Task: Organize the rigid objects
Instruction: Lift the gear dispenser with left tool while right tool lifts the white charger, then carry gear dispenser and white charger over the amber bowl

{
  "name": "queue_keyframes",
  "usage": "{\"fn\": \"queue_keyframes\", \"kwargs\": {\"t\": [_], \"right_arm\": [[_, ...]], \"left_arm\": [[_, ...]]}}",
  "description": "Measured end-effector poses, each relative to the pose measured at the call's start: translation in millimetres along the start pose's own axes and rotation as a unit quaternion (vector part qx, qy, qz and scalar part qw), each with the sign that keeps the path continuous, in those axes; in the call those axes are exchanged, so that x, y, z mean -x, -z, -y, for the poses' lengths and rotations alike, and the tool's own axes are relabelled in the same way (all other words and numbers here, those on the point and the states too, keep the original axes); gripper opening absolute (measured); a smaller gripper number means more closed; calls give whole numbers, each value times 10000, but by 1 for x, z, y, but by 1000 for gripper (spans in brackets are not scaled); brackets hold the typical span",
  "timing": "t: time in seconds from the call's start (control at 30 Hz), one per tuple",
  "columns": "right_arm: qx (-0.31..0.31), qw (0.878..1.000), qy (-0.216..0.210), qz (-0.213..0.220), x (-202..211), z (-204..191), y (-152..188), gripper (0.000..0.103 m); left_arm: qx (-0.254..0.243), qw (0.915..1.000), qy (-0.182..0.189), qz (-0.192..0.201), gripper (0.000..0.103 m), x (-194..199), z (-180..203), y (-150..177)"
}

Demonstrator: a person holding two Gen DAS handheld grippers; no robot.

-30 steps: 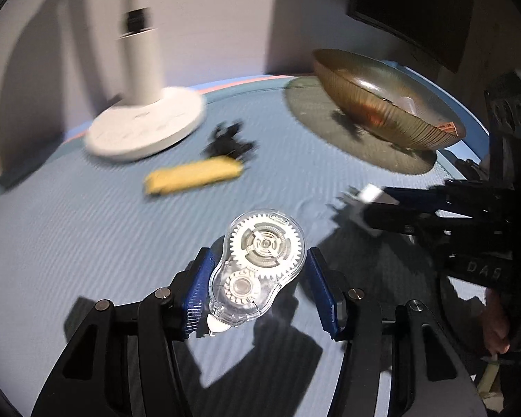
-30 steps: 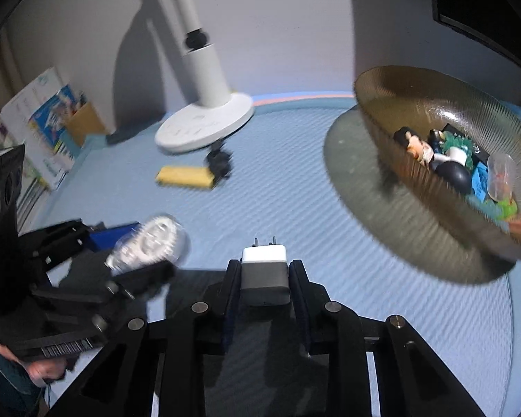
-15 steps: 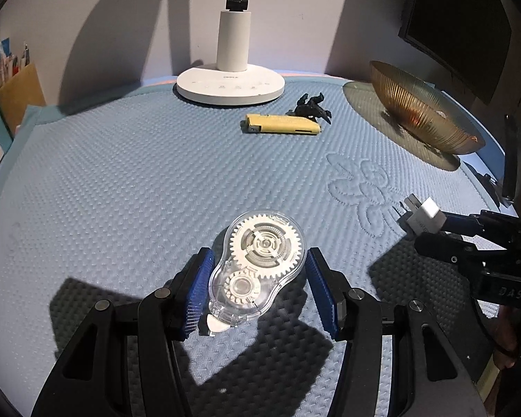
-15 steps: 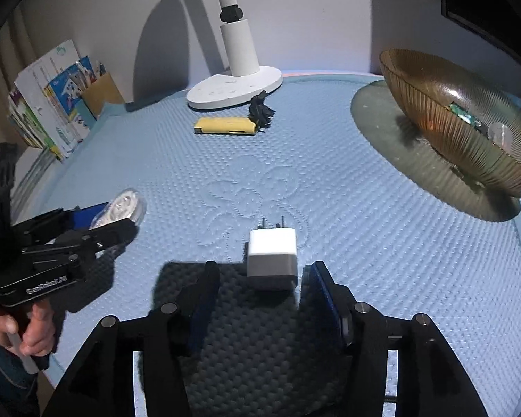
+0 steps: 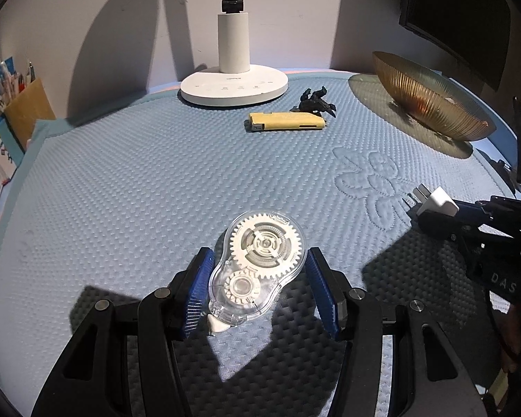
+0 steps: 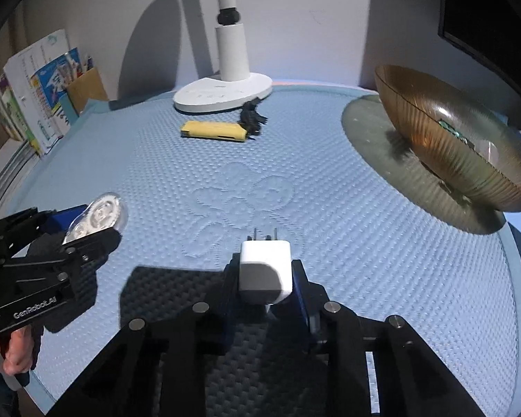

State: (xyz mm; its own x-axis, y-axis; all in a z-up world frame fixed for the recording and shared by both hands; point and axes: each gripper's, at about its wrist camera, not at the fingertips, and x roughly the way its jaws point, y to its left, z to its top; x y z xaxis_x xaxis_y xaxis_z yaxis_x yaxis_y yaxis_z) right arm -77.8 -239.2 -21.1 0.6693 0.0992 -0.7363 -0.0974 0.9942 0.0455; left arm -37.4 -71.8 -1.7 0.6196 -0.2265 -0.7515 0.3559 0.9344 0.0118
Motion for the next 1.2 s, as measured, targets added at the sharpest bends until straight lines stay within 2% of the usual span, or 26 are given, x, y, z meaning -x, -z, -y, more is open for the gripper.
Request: {"fn": "queue_keyframes", "kwargs": {"t": [0.37,0.43,0.5,0.57,0.6,0.63,0.7,0.8,0.87,0.97,1.0,1.03,1.1,1.13,1.2], "right_arm": [[-32,9996,-269,77,6,5,1,26],[-160,9989,-437,107,12,12,-2,26],[-293,9980,-506,248,27,25,-10,26],[-423,9970,-450,463,46,40,-23,26],[-517,9959,-400,626,60,53,-32,26],[-590,9949,-349,742,70,63,-39,26],[-794,9921,-53,965,91,92,-58,26],[-1185,9873,332,1009,102,138,-82,26],[-1565,9818,496,958,103,174,-94,26],[-1949,9767,538,717,96,214,-101,26],[-1992,9764,448,700,96,220,-99,26],[-1937,9777,371,727,97,221,-95,26],[-1753,9808,398,750,94,217,-89,26],[-1723,9817,388,718,89,214,-85,26],[-1806,9816,207,581,74,213,-81,26]], "left_arm": [[16,9999,-121,5,52,1,2,-3],[157,9999,27,53,51,6,2,-9],[124,9997,101,210,51,16,9,-25],[-122,9984,94,537,50,33,25,-54],[-202,9976,133,650,47,39,32,-65],[-309,9962,199,793,34,46,42,-82],[-497,9938,315,944,31,52,63,-119],[-617,9909,524,1077,28,43,94,-164],[-639,9903,805,930,19,25,110,-187],[-665,9901,1059,637,17,2,117,-202],[-698,9890,1187,540,18,-1,116,-200],[-709,9878,1322,410,31,-6,109,-194],[-641,9900,1210,347,44,-13,100,-186],[-580,9920,1078,317,44,-20,96,-181],[-435,9934,1060,-70,44,-41,92,-175]]}}
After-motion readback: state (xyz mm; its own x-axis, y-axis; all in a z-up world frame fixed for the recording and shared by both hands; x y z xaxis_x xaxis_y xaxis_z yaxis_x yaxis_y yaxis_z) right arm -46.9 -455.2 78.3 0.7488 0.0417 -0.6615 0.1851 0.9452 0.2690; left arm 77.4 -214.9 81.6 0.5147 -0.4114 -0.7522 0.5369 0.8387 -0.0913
